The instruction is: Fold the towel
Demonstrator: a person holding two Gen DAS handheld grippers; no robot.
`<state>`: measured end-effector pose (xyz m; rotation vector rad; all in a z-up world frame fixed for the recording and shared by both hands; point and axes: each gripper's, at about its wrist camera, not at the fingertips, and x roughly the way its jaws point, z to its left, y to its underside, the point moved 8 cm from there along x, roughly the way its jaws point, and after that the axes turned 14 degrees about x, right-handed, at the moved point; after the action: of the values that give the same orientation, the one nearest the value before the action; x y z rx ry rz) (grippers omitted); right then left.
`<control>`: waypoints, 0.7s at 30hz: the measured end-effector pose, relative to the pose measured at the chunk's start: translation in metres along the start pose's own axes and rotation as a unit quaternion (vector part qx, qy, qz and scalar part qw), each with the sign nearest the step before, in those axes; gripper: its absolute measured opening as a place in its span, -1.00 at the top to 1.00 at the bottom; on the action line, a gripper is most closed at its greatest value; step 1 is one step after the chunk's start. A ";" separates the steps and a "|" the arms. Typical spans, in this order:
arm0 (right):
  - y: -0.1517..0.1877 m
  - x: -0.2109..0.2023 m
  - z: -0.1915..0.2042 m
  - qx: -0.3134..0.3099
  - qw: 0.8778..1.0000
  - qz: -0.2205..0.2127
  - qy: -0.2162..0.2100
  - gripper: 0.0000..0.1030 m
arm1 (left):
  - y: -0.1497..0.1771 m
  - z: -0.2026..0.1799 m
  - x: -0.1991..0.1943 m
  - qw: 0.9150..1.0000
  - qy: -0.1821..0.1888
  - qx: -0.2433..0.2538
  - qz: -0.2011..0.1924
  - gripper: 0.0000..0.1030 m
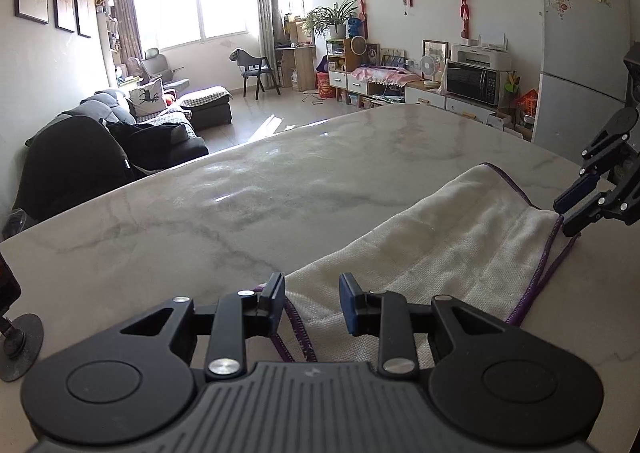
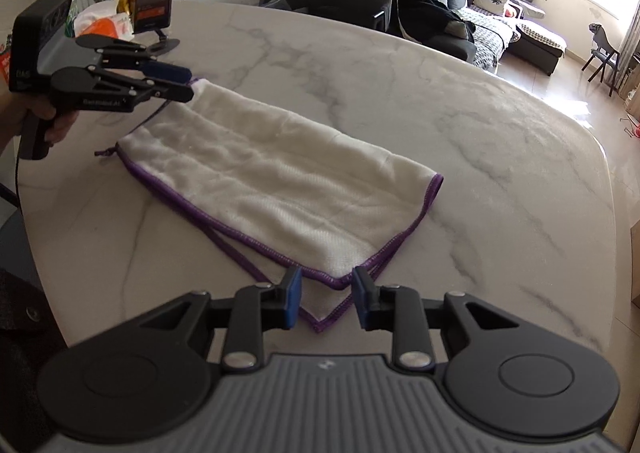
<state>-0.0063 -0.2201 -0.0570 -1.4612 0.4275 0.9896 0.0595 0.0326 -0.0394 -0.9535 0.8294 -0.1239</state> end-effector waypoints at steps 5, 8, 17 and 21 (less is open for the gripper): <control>0.001 -0.007 0.002 -0.010 1.000 -0.001 0.004 0.47 | 0.013 0.008 0.011 1.000 -0.012 -0.006 0.022 0.41; 0.002 -0.012 0.004 -0.015 1.000 -0.001 0.006 0.37 | 0.016 0.012 0.009 1.000 -0.008 -0.019 0.020 0.36; 0.012 -0.037 0.006 -0.020 1.000 -0.012 0.003 0.89 | 0.014 0.010 0.006 1.000 -0.011 -0.021 0.019 0.31; 0.022 -0.064 0.012 -0.034 0.999 -0.019 0.004 0.89 | 0.011 0.008 0.007 1.000 -0.011 -0.020 0.020 0.31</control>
<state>-0.0630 -0.2318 -0.0197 -1.5306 0.3741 0.9765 0.0667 0.0415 -0.0499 -0.9740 0.8320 -0.0618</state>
